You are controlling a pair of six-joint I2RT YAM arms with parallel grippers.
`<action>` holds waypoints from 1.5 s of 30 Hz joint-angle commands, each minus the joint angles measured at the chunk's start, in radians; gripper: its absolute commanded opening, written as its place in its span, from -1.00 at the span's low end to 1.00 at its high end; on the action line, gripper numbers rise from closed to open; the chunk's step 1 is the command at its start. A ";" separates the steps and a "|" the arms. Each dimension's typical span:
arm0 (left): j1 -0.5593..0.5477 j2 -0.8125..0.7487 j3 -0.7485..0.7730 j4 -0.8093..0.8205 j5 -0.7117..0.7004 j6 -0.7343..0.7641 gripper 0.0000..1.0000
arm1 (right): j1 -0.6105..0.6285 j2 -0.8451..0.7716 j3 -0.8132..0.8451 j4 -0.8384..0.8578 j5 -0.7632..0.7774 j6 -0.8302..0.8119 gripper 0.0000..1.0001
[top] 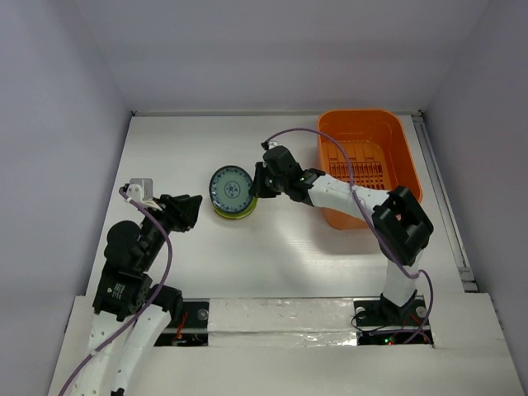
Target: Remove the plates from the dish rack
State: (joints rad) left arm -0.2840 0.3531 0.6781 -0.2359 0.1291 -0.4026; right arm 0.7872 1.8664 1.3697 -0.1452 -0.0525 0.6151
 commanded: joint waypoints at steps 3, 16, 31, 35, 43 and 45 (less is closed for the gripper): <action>0.011 0.014 -0.008 0.043 0.018 0.002 -0.23 | 0.006 0.016 -0.009 0.073 0.008 0.014 -0.56; 0.020 0.006 -0.008 0.041 0.007 -0.002 -0.16 | 0.043 -0.029 -0.006 -0.030 0.117 -0.054 0.22; 0.020 -0.025 0.015 0.030 -0.023 0.005 0.23 | 0.139 -0.607 -0.240 0.065 0.393 -0.127 -1.00; 0.020 -0.049 0.086 0.007 -0.075 0.027 0.34 | 0.139 -0.948 -0.383 0.171 0.421 -0.193 -1.00; 0.020 -0.072 0.225 0.023 -0.112 0.057 0.63 | 0.139 -1.377 -0.503 0.180 0.644 -0.284 0.98; 0.020 -0.077 0.236 0.026 -0.153 0.061 0.64 | 0.139 -1.392 -0.518 0.171 0.674 -0.284 1.00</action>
State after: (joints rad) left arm -0.2672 0.2871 0.8806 -0.2527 0.0319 -0.3672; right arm 0.9272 0.4515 0.9043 0.0372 0.5209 0.3737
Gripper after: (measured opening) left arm 0.818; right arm 0.985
